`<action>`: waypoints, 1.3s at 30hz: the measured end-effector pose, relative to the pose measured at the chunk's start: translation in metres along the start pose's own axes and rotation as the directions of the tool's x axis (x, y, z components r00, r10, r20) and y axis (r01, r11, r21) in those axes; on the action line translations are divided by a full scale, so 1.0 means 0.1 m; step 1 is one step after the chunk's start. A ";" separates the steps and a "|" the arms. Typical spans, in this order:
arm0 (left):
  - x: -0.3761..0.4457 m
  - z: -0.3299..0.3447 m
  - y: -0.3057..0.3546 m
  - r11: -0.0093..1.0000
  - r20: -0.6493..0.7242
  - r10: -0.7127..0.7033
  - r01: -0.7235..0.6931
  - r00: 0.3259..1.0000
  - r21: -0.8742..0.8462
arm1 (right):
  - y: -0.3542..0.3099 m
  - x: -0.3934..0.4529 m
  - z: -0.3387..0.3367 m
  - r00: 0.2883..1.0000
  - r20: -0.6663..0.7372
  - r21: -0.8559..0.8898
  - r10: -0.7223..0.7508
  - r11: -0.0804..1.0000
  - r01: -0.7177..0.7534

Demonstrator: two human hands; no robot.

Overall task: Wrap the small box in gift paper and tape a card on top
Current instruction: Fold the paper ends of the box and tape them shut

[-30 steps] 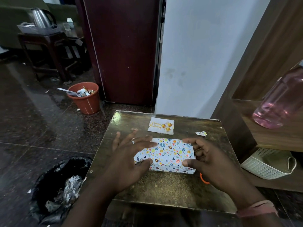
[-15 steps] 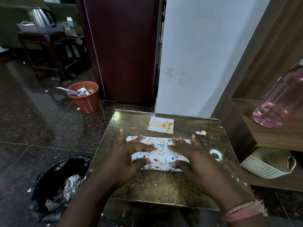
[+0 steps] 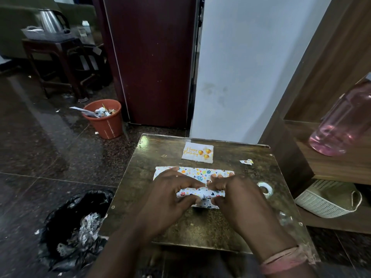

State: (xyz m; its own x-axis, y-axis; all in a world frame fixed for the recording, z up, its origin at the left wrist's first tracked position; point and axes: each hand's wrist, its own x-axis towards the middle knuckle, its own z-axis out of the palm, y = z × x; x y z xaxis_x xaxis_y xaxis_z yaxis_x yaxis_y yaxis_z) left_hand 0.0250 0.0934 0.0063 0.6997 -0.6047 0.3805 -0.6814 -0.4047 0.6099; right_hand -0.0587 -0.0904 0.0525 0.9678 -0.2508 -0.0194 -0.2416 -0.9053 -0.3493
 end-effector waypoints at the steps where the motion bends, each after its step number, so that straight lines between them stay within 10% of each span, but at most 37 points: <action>1: 0.00 0.04 0.02 1.000 -0.006 -0.020 0.020 1.000 -0.003 | 0.00 0.00 -0.01 1.000 0.003 0.003 0.004 1.000 -0.004; 19: 0.03 0.02 0.05 0.982 0.040 -0.154 0.157 0.987 -0.102 | -0.01 0.03 0.15 0.974 -0.220 0.534 0.057 0.843 0.071; 39: 0.03 0.04 0.08 0.974 0.072 -0.175 0.184 0.982 -0.131 | 0.11 -0.02 -0.12 0.983 -0.169 0.518 -0.066 0.843 0.146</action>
State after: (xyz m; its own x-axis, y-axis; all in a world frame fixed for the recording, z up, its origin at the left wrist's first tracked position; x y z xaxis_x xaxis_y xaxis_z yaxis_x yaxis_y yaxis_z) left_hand 0.0203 0.0855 0.0092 0.7911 -0.5720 0.2168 -0.5073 -0.4155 0.7550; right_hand -0.0647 -0.1041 0.0597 0.9560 -0.2444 0.1624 -0.0260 -0.6217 -0.7828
